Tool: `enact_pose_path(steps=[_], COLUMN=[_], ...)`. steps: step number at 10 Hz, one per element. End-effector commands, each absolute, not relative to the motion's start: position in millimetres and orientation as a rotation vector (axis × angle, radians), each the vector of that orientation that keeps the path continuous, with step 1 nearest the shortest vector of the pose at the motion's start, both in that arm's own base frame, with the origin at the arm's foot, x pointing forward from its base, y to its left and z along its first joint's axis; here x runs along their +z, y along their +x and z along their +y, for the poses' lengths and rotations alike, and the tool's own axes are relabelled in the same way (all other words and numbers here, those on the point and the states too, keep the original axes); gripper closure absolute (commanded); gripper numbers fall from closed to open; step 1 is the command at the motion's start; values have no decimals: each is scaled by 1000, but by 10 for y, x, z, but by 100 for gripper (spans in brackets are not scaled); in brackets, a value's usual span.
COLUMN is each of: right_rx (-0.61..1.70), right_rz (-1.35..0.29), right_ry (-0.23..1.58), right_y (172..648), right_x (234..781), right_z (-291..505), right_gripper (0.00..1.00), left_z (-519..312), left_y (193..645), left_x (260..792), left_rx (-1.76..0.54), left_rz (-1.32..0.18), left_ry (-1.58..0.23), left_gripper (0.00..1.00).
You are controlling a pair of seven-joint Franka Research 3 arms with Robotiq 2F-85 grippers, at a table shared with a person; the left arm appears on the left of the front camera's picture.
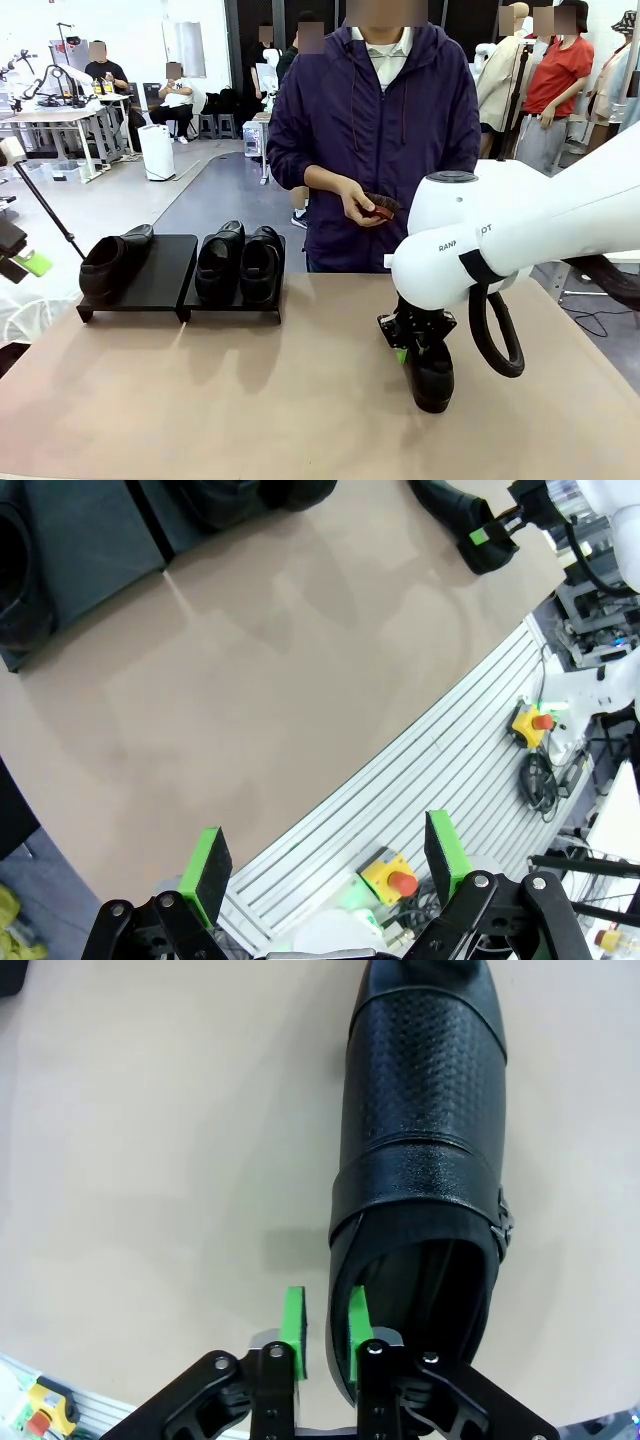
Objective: Organize the shoes by placing them on the stand.
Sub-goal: Pick up one Shoe and place it in the middle of the table.
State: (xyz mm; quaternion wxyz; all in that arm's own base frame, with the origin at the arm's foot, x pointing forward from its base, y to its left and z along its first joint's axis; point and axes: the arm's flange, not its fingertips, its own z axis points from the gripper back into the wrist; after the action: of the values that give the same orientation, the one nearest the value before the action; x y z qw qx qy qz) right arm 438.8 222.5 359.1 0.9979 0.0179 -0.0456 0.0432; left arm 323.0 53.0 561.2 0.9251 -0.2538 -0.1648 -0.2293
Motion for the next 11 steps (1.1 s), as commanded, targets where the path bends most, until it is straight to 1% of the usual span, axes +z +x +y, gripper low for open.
enact_pose_path(steps=[1,6,7,8,9,11], right_rx=[58,44,29,7,-30,-55], right_rz=[-85,-100,-123,-162,-205,-246], right_ry=[-6,-1,-10,-26,-46,-72], right_y=[4471,4425,4377,4269,4088,3755], right_x=[3625,3686,3817,4077,4423,4815], right_z=[2272,2196,2128,2041,1965,1942], right_gripper=[100,100,100,100,100,100], left_z=[567,567,567,567,567,567], left_y=[3215,3215,3215,3215,3215,3215], left_x=[5614,5614,5614,5614,5614,5614], left_rx=[-487,-487,-487,-487,-487,-487], left_rz=[-336,-336,-336,-336,-336,-336], left_ry=[-519,-519,-519,-519,-519,-519], left_gripper=[0,0,0,0,0,0])
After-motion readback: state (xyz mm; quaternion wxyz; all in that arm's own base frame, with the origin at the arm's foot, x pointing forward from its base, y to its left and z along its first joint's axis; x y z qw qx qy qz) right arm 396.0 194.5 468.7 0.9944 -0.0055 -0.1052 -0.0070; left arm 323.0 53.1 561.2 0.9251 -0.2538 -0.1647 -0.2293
